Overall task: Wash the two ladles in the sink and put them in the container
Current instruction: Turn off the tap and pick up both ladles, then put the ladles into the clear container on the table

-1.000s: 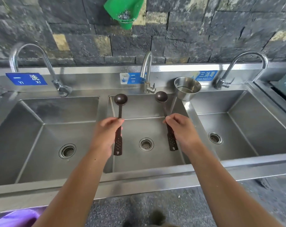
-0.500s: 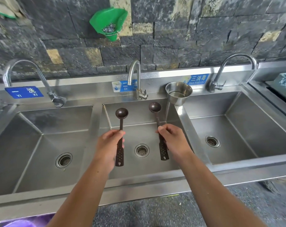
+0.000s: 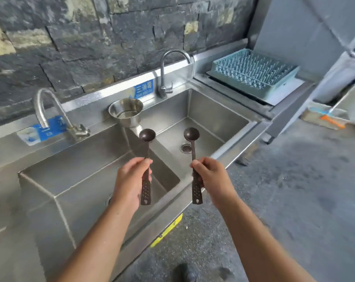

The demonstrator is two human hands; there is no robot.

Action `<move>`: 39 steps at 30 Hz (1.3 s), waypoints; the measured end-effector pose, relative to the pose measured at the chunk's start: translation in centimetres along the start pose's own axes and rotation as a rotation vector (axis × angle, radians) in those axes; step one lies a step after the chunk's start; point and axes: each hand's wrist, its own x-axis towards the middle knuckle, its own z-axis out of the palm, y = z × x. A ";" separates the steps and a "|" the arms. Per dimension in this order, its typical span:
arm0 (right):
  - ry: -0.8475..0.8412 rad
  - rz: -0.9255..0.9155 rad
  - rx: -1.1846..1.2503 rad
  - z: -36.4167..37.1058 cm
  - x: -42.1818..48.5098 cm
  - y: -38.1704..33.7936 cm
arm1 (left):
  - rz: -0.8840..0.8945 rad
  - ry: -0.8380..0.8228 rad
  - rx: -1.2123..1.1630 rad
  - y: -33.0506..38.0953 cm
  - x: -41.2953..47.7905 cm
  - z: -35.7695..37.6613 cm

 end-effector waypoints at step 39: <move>1.859 0.045 0.449 -20.4 -80.2 16.9 | -0.434 -1.938 0.398 -18.5 -71.7 18.5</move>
